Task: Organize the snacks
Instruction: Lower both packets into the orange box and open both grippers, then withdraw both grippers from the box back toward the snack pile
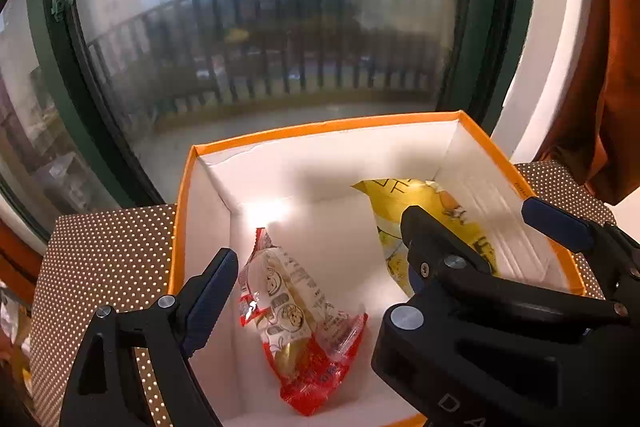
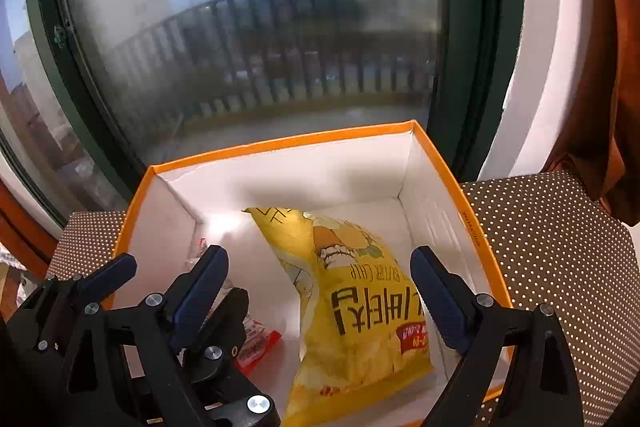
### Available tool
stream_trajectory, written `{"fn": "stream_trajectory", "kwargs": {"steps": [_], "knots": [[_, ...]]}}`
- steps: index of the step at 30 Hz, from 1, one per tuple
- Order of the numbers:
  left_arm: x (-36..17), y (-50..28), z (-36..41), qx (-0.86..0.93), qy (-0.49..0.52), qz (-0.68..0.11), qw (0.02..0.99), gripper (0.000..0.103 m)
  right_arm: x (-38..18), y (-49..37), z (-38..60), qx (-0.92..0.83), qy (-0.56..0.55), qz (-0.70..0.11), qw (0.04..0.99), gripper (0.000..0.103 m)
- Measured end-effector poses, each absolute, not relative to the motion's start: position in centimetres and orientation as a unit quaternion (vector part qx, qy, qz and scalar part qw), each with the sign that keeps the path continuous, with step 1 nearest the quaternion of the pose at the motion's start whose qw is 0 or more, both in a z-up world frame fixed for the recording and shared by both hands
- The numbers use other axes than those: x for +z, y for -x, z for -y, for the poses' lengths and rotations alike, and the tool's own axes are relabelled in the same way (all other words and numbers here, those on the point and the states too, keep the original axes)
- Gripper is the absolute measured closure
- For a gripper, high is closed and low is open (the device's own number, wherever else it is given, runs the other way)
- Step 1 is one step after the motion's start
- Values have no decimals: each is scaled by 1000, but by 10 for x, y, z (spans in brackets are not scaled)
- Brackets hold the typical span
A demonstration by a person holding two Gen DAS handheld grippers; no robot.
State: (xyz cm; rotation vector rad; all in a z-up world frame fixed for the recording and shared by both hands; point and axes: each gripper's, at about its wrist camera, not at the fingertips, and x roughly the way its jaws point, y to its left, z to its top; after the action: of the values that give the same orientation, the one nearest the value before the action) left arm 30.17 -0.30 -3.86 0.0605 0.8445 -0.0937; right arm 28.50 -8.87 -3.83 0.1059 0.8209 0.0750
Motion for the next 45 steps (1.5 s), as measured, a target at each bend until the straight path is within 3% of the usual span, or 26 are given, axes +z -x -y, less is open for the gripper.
{"fn": "stream_trajectory", "kwargs": {"steps": [26,45], "knots": [[21,-171,1,-57,-20,-325,944,14,23,-165,80,69,-28,-335,939,8],[49,-69,16,-91,-22,-237,967,14,60,-58,93,72,-13,-242,968,6]]}}
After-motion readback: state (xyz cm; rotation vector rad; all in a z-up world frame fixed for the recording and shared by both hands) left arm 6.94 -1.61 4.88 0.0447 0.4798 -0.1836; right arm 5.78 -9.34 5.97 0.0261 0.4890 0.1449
